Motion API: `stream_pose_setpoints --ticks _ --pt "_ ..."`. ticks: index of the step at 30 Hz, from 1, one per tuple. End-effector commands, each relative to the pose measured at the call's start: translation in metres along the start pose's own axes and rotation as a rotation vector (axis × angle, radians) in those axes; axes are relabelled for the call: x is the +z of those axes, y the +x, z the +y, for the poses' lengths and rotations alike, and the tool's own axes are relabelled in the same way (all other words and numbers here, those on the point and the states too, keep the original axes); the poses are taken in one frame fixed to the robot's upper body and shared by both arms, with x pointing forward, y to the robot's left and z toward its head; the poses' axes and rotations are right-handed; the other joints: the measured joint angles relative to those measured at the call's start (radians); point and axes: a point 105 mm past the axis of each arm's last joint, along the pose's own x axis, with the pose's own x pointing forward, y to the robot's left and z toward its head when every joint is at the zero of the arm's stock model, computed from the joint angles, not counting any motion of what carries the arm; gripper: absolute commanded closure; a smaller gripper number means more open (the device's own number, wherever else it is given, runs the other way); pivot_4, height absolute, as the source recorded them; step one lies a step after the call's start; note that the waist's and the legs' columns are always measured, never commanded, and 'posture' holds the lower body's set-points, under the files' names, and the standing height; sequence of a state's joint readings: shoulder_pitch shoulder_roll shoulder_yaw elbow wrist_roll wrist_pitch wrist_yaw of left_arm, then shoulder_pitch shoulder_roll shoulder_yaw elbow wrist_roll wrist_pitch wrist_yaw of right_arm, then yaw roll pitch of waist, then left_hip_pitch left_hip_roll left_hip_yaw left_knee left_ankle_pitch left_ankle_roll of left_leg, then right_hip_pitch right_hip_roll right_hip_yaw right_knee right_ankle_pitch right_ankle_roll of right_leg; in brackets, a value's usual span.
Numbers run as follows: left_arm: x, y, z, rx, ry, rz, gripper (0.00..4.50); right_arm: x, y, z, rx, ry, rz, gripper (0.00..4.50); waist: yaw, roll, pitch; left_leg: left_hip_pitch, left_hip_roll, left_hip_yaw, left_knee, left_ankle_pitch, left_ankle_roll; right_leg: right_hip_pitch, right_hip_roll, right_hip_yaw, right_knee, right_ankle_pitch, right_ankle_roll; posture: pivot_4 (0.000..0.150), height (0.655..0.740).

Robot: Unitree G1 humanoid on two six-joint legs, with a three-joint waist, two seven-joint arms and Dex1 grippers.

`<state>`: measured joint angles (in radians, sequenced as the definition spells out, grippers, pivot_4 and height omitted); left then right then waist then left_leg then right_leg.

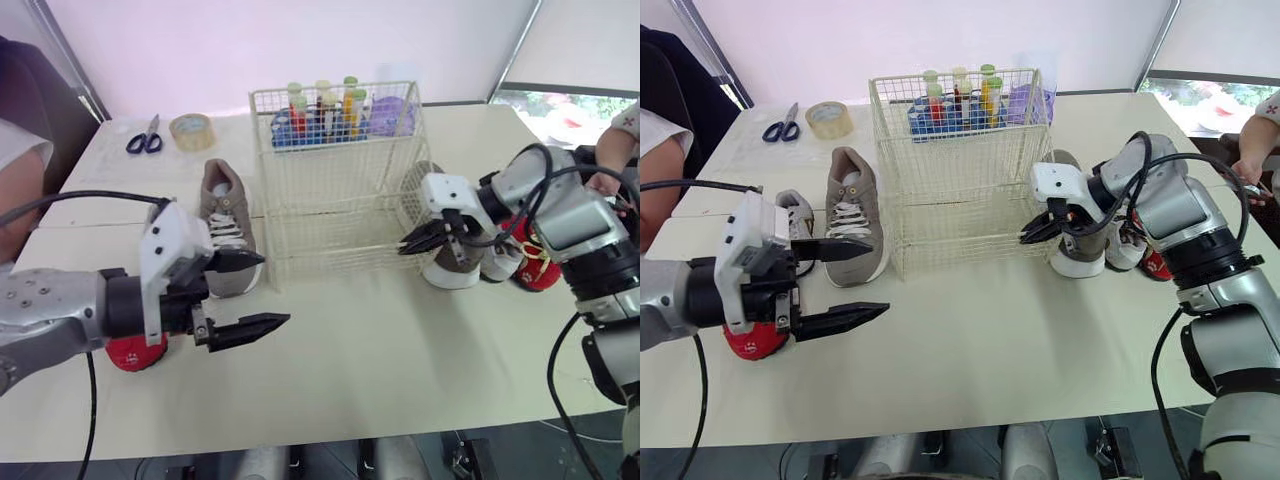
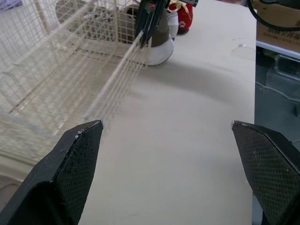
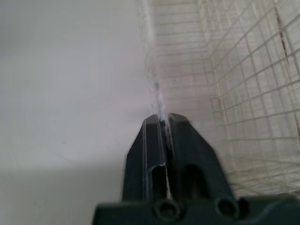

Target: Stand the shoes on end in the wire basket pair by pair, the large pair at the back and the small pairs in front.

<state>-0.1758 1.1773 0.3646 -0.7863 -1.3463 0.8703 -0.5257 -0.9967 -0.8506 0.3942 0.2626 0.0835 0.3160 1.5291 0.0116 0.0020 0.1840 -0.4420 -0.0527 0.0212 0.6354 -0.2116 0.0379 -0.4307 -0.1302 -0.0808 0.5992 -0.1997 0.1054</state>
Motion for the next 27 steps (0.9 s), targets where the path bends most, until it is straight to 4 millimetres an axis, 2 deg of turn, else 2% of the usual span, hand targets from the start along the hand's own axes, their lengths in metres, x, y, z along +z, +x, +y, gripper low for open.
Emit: stream_pose_setpoints --ticks 1,5,11,17,20,23,27 --pt "0.005 0.001 0.000 -0.004 0.039 -0.008 0.00 0.010 -0.010 -0.005 -0.061 -0.006 -0.027 4.34 -0.001 0.000 0.000 0.000 0.000 0.000 0.000 0.000 0.000 0.000 0.000 0.000 0.000 0.000 0.000 0.150 0.7400" --pt "0.006 0.001 -0.001 -0.011 0.040 -0.013 0.00 0.022 -0.012 0.011 -0.031 -0.004 -0.073 4.34 0.001 0.000 0.000 0.000 0.001 0.000 0.001 0.000 0.001 0.000 0.001 0.000 0.001 0.000 0.000 0.150 0.7400" --pt "0.004 0.005 0.001 -0.022 0.030 -0.022 0.00 0.024 -0.007 0.034 -0.003 0.022 -0.086 4.34 0.001 0.000 0.000 0.000 0.001 0.000 0.002 -0.001 0.001 0.000 0.001 0.000 0.001 0.000 0.000 0.150 0.7400" --pt "-0.004 0.004 0.006 -0.023 0.012 -0.009 0.00 0.022 -0.002 0.042 -0.002 0.053 -0.103 4.34 0.001 0.000 0.000 0.000 0.001 0.000 0.003 -0.001 0.001 0.001 0.001 0.000 0.001 0.000 -0.001 0.150 0.7400" --pt "-0.006 0.006 0.007 -0.033 0.001 -0.016 0.00 0.022 0.000 0.042 -0.016 0.015 -0.130 4.34 0.001 0.000 0.000 0.000 0.001 0.000 0.003 -0.002 0.001 0.001 0.001 0.000 0.001 0.000 -0.002 0.150 0.7400" --pt "-0.009 0.006 0.011 -0.034 -0.025 -0.030 0.00 0.018 -0.001 0.031 -0.089 -0.029 -0.136 3.45 0.000 0.000 0.000 0.000 0.001 0.000 0.004 -0.002 0.001 0.001 0.001 0.000 0.002 0.000 -0.002 0.150 0.7400" --pt "-0.017 0.005 0.017 -0.034 -0.071 -0.041 0.00 0.029 -0.021 0.024 -0.162 -0.026 -0.210 1.42 0.001 0.000 0.000 0.000 0.002 0.000 0.008 -0.001 0.003 0.002 0.002 0.000 0.004 0.000 -0.003 0.150 0.7400"
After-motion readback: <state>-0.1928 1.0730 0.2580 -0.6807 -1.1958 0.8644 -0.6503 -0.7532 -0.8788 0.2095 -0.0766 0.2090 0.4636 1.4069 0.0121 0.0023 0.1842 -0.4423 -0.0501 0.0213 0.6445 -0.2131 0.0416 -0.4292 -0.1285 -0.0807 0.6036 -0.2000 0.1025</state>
